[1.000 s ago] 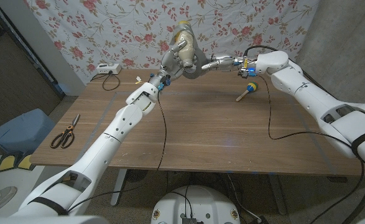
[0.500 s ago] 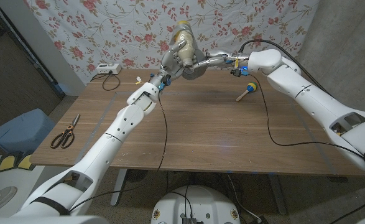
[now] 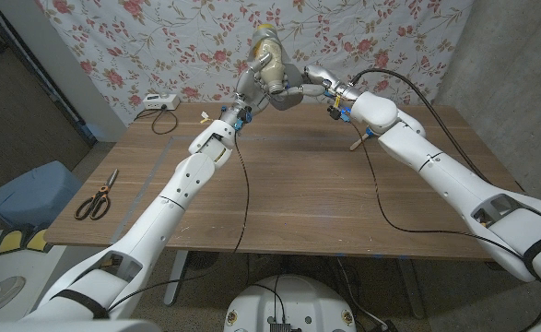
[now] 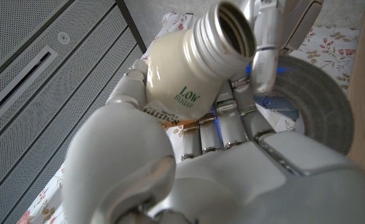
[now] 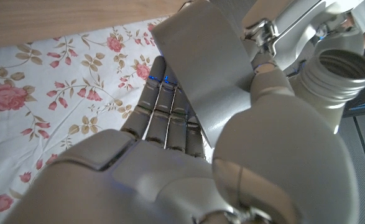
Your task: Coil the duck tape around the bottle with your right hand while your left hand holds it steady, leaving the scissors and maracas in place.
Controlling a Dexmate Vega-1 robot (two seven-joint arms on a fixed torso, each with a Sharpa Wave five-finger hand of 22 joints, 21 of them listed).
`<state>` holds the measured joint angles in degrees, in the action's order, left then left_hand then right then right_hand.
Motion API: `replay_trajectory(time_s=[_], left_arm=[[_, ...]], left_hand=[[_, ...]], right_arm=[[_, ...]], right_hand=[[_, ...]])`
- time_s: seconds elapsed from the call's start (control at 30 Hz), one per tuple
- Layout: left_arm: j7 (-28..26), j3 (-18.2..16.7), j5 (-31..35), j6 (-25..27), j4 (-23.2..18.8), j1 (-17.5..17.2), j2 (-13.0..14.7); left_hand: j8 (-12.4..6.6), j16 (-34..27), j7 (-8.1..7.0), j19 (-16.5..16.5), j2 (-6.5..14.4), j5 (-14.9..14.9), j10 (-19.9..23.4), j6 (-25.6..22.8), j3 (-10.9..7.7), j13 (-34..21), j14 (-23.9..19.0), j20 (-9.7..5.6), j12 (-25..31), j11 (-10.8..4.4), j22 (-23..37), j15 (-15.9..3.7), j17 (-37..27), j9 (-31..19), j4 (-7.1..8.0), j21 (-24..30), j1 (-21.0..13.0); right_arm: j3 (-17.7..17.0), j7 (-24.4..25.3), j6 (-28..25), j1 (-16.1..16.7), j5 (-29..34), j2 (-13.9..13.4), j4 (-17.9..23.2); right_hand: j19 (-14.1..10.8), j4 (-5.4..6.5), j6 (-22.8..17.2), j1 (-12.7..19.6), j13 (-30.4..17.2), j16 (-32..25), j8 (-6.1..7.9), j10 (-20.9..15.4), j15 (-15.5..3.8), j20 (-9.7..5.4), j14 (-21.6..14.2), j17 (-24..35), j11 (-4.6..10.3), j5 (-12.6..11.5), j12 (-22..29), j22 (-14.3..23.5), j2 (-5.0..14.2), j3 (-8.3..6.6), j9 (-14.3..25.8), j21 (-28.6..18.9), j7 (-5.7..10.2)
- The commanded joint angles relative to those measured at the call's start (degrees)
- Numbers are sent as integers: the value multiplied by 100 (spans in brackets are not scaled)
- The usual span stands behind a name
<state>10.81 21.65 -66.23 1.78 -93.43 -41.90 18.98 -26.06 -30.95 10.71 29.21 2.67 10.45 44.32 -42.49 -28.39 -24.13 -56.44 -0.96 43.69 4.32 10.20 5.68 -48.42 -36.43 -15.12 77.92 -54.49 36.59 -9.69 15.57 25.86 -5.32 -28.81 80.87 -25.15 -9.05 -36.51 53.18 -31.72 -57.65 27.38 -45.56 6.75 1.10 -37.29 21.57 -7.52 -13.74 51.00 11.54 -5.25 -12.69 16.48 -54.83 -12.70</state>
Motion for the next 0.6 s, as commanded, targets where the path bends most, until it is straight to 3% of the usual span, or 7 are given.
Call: replay_trajectory(time_s=[0.03, 0.07, 0.23, 0.4, 0.5, 0.6], left_arm=[[934, 144, -276, 92, 278, 198, -225], [1239, 196, -329, 127, 392, 288, -272], [1776, 321, -385, 264, 597, 457, -362], [2898, 472, -457, 479, 1361, 880, -500], [2966, 571, -191, 619, 1437, 1018, -339], [2344, 485, -28, 673, 1093, 834, -164]], left_hand=[[-98, -48, -487, -5, 707, 74, 1292, -574, -1233, -3462, -1459, 73, 444, -1304, 4, -1807, -103, -175, 753, -50, -316], [-105, -50, -483, -21, 712, 85, 1280, -545, -1239, -3541, -1446, 87, 481, -1321, 2, -1805, -135, -218, 766, -60, -302], [-255, -191, -488, -4, 775, 234, 1035, -255, -1415, -4603, -1376, 177, 996, -1334, -9, -1775, -660, -815, 1040, -214, -74], [-359, -426, -468, 37, 818, 301, 963, -79, -1516, -4712, -1403, 195, 1390, -1265, 0, -1752, -1087, -1164, 1218, -313, 29], [-386, -501, -426, 103, 864, 294, 1046, -32, -1545, -4714, -1447, 179, 1548, -1272, 47, -1759, -1186, -1239, 1229, -234, -6], [-334, -337, -481, 191, 804, 113, 1122, -234, -1530, -4556, -1643, 81, 1718, -1295, 64, -1758, -751, -1054, 1162, -98, -25]], right_arm=[[261, 2204, 193, 104, 1637, 504, -582], [335, 2267, 170, 35, 1727, 583, -736], [454, 2551, 300, -93, 1822, 774, -1151], [481, 2737, 271, -78, 1869, 789, -1159], [454, 2897, 232, -34, 1910, 766, -1076], [389, 3092, 174, 30, 1960, 719, -943]], right_hand=[[251, 58, -1860, 1335, -109, -230, 49, -853, -1888, -231, -1138, 2651, 1120, 35, 57, 17, 1383, -15, 71, -46, 1272], [252, 57, -1878, 1340, -123, -228, 58, -850, -1894, -239, -1132, 2664, 1125, 36, 65, 17, 1380, -15, 78, -51, 1283], [287, 88, -1867, 1341, -248, -187, 71, -803, -1900, -275, -1085, 2774, 1120, 47, 129, 18, 1378, -7, 146, -91, 1295], [309, 113, -1837, 1345, -343, -141, 74, -771, -1898, -290, -1062, 2865, 1124, 53, 177, 20, 1384, -8, 209, -133, 1294], [306, 123, -1826, 1349, -370, -126, 78, -755, -1899, -294, -1065, 2919, 1108, 57, 187, 20, 1387, -8, 242, -162, 1298], [297, 129, -1826, 1364, -386, -107, 87, -760, -1905, -286, -1071, 2972, 1113, 58, 197, 19, 1398, -17, 277, -194, 1290]])
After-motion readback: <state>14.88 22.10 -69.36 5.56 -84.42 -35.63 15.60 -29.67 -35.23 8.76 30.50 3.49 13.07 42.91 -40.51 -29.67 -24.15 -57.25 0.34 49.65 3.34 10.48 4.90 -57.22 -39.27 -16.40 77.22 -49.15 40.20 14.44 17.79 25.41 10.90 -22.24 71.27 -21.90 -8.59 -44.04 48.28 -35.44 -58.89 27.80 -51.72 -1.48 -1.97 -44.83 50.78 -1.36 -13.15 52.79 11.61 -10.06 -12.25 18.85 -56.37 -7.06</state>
